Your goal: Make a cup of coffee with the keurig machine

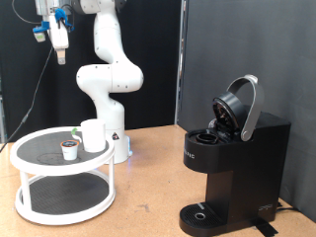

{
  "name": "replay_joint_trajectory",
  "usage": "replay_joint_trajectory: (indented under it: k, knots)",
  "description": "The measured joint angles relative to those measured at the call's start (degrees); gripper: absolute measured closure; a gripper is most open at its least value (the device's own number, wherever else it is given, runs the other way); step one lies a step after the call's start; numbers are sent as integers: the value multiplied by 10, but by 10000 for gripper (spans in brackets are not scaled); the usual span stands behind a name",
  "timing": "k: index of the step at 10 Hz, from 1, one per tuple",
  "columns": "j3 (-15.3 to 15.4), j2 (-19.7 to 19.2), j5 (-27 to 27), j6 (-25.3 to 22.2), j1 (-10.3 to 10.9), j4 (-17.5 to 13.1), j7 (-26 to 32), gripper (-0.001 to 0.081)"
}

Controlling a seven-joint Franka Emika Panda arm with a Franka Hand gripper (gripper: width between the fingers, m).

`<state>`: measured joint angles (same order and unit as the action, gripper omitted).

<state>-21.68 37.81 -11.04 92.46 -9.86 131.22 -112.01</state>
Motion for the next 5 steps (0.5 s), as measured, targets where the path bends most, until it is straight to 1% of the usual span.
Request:
replay_joint_trajectory:
  k: [1, 3, 4, 5]
  knots:
    - [-2, 3, 1, 15, 1, 6, 20, 72]
    - [-22, 5, 17, 17, 8, 19, 94, 72]
    - [-34, 3, 26, 20, 13, 30, 123, 72]
    - [-41, -1, 31, 40, 15, 46, 138, 72]
